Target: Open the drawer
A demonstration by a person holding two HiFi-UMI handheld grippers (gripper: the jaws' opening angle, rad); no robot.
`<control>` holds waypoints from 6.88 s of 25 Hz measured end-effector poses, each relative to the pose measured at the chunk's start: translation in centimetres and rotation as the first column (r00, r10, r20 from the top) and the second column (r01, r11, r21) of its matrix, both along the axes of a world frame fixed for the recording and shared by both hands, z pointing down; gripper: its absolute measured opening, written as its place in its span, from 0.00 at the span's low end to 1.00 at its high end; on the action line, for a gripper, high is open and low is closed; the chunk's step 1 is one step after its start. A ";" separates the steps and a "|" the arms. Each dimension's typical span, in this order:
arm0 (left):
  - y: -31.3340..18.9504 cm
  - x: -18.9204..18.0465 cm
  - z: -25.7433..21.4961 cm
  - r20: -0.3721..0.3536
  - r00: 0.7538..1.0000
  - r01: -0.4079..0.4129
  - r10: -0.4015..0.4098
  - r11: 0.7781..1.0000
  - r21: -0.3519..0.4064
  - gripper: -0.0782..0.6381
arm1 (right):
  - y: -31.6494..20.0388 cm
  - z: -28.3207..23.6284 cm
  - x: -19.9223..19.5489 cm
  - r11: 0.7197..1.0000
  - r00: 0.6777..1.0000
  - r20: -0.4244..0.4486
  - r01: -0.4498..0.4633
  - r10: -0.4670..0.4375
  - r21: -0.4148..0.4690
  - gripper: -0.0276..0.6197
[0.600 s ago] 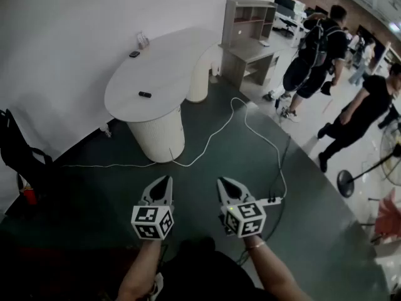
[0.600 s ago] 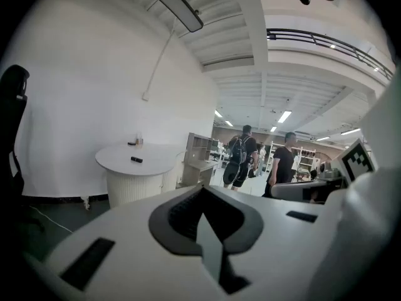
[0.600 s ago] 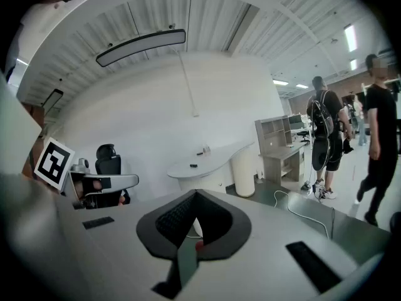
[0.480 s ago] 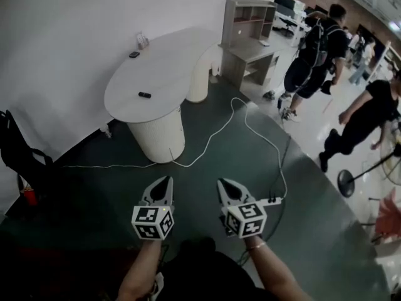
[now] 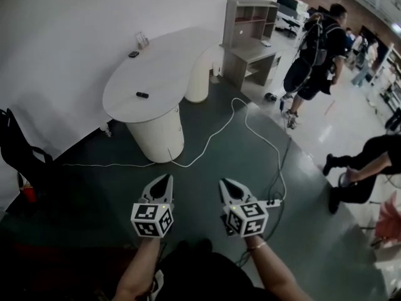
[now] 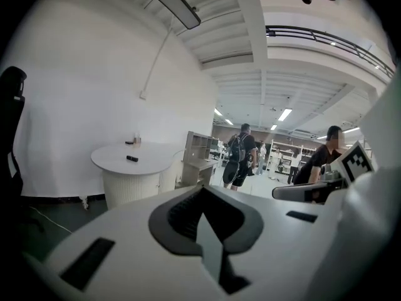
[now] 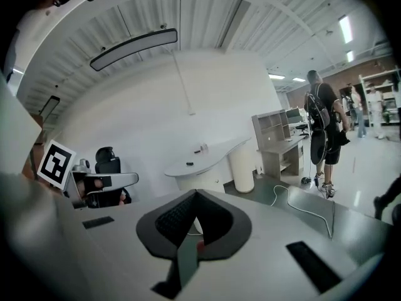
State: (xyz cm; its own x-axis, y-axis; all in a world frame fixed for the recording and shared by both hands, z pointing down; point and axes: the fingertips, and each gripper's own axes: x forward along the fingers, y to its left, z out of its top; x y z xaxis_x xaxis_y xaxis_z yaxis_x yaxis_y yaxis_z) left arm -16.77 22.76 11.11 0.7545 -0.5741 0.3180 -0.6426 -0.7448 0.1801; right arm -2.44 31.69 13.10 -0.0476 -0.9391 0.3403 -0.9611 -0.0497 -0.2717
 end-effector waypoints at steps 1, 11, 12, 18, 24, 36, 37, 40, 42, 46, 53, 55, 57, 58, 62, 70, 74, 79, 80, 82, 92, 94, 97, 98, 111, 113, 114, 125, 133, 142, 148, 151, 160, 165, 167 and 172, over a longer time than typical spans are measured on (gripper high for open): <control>0.0 0.2 0.0 0.002 1.000 0.004 -0.004 1.000 0.002 0.11 | 0.0 -0.1 0.2 1.000 1.000 0.000 0.003 -0.003 0.003 0.05; -3.2 2.8 1.7 0.039 0.999 0.022 -0.022 1.000 -0.003 0.11 | -2.6 2.0 3.0 1.000 1.000 -0.002 0.019 -0.019 -0.024 0.05; -4.2 3.2 2.3 0.044 0.999 0.025 -0.024 1.000 -0.009 0.11 | -3.4 2.5 3.4 0.999 1.000 0.004 0.018 -0.018 -0.032 0.05; -11.2 6.5 5.1 0.073 0.997 0.040 -0.038 0.999 -0.027 0.11 | -10.3 4.8 5.8 0.995 0.998 -0.016 0.064 -0.066 -0.078 0.05; -19.8 9.8 6.3 0.085 0.996 0.044 -0.040 0.998 -0.053 0.11 | -19.1 5.0 8.5 0.988 0.996 -0.020 0.087 -0.090 -0.127 0.05; -26.3 12.6 9.4 0.078 0.993 0.096 -0.085 0.984 -0.152 0.11 | -28.8 6.6 11.9 0.967 0.981 -0.062 0.168 -0.183 -0.190 0.05; -26.5 12.8 9.8 0.083 0.992 0.106 -0.093 0.982 -0.155 0.11 | -29.4 6.8 12.0 0.964 0.978 -0.061 0.182 -0.197 -0.192 0.05; -27.2 13.3 10.6 0.094 0.987 0.143 -0.129 0.977 -0.160 0.11 | -31.3 7.8 12.6 0.955 0.970 -0.062 0.221 -0.237 -0.195 0.05; -27.4 13.4 11.2 0.108 0.982 0.172 -0.156 0.971 -0.166 0.11 | -32.3 8.3 13.0 0.949 0.963 -0.056 0.247 -0.262 -0.197 0.05; -27.6 14.1 12.3 0.130 0.969 0.230 -0.210 0.958 -0.171 0.11 | -33.7 9.9 14.1 0.927 0.945 -0.043 0.310 -0.326 -0.212 0.05; -27.8 15.6 16.3 0.138 0.944 0.320 -0.299 0.933 -0.166 0.11 | -35.9 14.9 16.6 0.892 0.912 -0.026 0.393 -0.409 -0.223 0.05; -27.8 15.8 18.0 0.143 0.940 0.332 -0.310 0.928 -0.168 0.11 | -36.2 16.9 17.0 0.883 0.905 -0.024 0.409 -0.425 -0.231 0.05; -27.8 16.1 20.0 0.151 0.937 0.338 -0.315 0.926 -0.168 0.11 | -36.6 19.0 17.4 0.875 0.899 -0.023 0.421 -0.438 -0.240 0.05; -27.9 16.3 21.0 0.155 0.936 0.340 -0.316 0.925 -0.167 0.11 | -36.7 20.2 17.5 0.872 0.896 -0.024 0.424 -0.443 -0.244 0.05; -28.4 16.5 25.4 0.160 0.934 0.343 -0.319 0.926 -0.159 0.11 | -37.7 25.4 17.6 0.868 0.895 -0.029 0.424 -0.445 -0.258 0.05; -29.6 15.9 33.5 0.142 0.932 0.353 -0.333 0.923 -0.157 0.11 | -39.2 34.7 15.4 0.839 0.873 0.017 0.473 -0.487 -0.269 0.21; -30.8 15.5 37.5 0.142 0.934 0.346 -0.327 0.927 -0.144 0.11 | -40.4 39.6 14.3 0.817 0.854 0.009 0.501 -0.521 -0.287 0.25; -32.7 15.2 42.3 0.131 0.938 0.339 -0.322 0.930 -0.143 0.11 | -42.5 45.9 13.8 0.802 0.839 -0.016 0.515 -0.544 -0.302 0.27; -33.1 15.3 43.1 0.130 0.938 0.337 -0.320 0.931 -0.142 0.11 | -43.1 46.9 13.7 0.801 0.837 -0.018 0.517 -0.547 -0.303 0.27; -34.1 15.4 44.8 0.133 0.942 0.326 -0.309 0.936 -0.135 0.11 | -44.5 48.9 13.2 0.795 0.831 -0.022 0.524 -0.556 -0.306 0.29; -38.7 15.0 53.1 0.154 0.945 0.306 -0.289 0.947 -0.100 0.11 | -49.6 59.3 10.7 0.745 0.772 -0.081 0.571 -0.630 -0.345 0.31; -39.3 14.4 54.5 0.153 0.941 0.317 -0.301 0.943 -0.100 0.11 | -50.5 60.9 10.3 0.738 0.762 -0.095 0.576 -0.640 -0.352 0.31; -39.9 13.3 56.1 0.161 0.938 0.323 -0.307 0.943 -0.084 0.11 | -51.9 63.1 9.5 0.728 0.747 -0.112 0.586 -0.656 -0.355 0.31; -40.0 13.0 56.5 0.165 0.938 0.322 -0.307 0.943 -0.080 0.11 | -52.2 63.8 9.3 0.725 0.740 -0.120 0.589 -0.661 -0.358 0.31; -41.2 10.3 58.2 0.174 0.925 0.347 -0.337 0.937 -0.034 0.11 | -55.8 70.8 7.4 0.663 0.649 -0.211 0.601 -0.731 -0.446 0.31; -41.4 10.3 58.0 0.172 0.927 0.343 -0.333 0.939 -0.034 0.11 | -55.9 71.6 7.4 0.648 0.633 -0.222 0.590 -0.741 -0.482 0.31; -41.6 10.3 57.9 0.169 0.928 0.343 -0.333 0.939 -0.033 0.11 | -56.0 72.0 7.4 0.643 0.628 -0.226 0.585 -0.745 -0.493 0.31; -42.5 10.0 57.6 0.148 0.930 0.345 -0.336 0.938 -0.040 0.11 | -56.9 72.9 6.6 0.610 0.575 -0.259 0.580 -0.776 -0.540 0.22; -42.7 9.7 57.7 0.125 0.927 0.362 -0.354 0.931 -0.045 0.11 | -56.4 73.0 6.8 0.601 0.575 -0.246 0.578 -0.780 -0.552 0.21; -42.6 11.9 58.2 0.114 0.941 0.326 -0.318 0.943 -0.065 0.11 | -54.0 73.1 9.4 0.597 0.554 -0.271 0.572 -0.787 -0.563 0.21; -42.7 12.9 58.5 0.122 0.945 0.314 -0.303 0.946 -0.076 0.11 | -51.9 73.2 11.5 0.604 0.562 -0.276 0.560 -0.780 -0.567 0.21; -42.9 13.5 58.5 0.122 0.948 0.305 -0.295 0.950 -0.073 0.11 | -50.8 73.3 12.5 0.613 0.570 -0.278 0.558 -0.773 -0.560 0.21; -43.0 15.1 58.7 0.140 0.956 0.268 -0.257 0.961 -0.070 0.11 | -48.0 73.7 15.5 0.618 0.586 -0.265 0.556 -0.766 -0.556 0.21; -42.8 15.0 58.6 0.143 0.955 0.271 -0.260 0.961 -0.063 0.11 | -46.9 73.8 16.8 0.642 0.632 -0.243 0.538 -0.736 -0.546 0.21; -42.8 14.8 58.6 0.141 0.954 0.276 -0.265 0.959 -0.063 0.11 | -46.4 73.8 17.1 0.635 0.626 -0.243 0.538 -0.741 -0.555 0.21; -42.5 14.9 58.7 0.125 0.957 0.272 -0.261 0.959 -0.082 0.11 | -45.1 73.9 18.3 0.621 0.606 -0.252 0.533 -0.754 -0.575 0.21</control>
State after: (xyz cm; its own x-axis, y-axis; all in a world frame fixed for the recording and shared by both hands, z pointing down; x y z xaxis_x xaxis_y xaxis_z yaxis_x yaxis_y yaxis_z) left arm -1.87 -19.75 69.86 0.5349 -0.7115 0.4557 -0.8354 -0.5260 0.1595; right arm 15.84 -13.39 87.03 -0.3287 -0.4741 0.8168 -0.7692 0.6362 0.0597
